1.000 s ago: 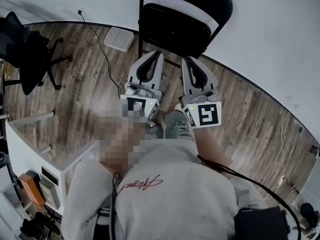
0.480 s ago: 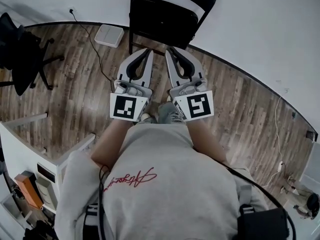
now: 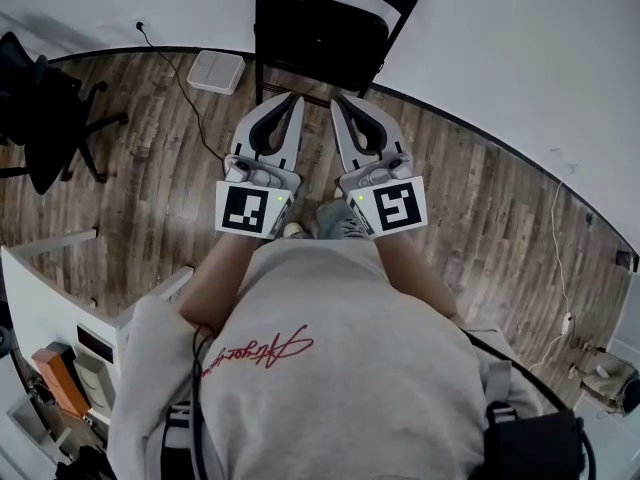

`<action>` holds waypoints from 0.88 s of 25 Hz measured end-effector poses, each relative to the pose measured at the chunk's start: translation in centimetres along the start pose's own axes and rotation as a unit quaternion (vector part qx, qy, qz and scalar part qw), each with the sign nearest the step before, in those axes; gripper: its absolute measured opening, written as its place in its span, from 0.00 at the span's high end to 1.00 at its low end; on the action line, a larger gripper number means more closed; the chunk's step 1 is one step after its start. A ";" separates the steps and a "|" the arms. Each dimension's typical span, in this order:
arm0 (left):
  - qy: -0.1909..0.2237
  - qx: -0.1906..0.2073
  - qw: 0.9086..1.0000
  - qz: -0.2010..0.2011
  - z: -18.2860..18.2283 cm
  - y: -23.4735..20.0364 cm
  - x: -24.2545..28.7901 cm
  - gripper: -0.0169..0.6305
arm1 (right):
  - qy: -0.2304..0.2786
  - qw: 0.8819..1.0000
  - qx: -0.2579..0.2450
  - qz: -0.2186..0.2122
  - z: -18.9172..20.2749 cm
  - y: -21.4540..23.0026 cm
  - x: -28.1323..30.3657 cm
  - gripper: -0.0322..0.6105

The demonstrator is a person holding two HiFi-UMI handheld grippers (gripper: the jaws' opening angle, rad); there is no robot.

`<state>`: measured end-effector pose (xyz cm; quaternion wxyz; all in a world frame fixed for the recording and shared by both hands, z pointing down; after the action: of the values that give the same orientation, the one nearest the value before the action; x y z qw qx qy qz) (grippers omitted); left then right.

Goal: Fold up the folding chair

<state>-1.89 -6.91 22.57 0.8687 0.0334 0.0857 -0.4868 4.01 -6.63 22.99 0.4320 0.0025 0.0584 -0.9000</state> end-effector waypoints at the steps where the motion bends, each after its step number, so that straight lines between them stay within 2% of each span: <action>1: 0.001 0.001 1.000 0.001 0.0 0.0 0.0 0.95 | -0.001 1.000 -0.001 0.000 0.0 0.0 0.0 0.92; 19: 0.005 -0.012 1.000 0.002 -0.2 0.0 0.2 0.95 | -0.002 1.000 -0.007 0.019 -0.4 0.6 -0.4 0.92; 22: 0.007 -0.025 1.000 0.000 -0.4 -0.1 0.3 0.95 | -0.002 1.000 -0.008 0.021 -0.5 0.8 -0.5 0.92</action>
<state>-1.91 -7.16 22.15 0.8689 0.0152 0.1036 -0.4838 4.96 -6.70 22.48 0.4513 -0.0013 0.0645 -0.8900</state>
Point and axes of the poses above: the fingertips, and each gripper's own axes: x forward along the fingers, y to its right, z out of its underside, the point moved 1 cm from there along -x, backward along the fingers, and after that the axes turned 4 degrees about -z, right-handed, at the moved point
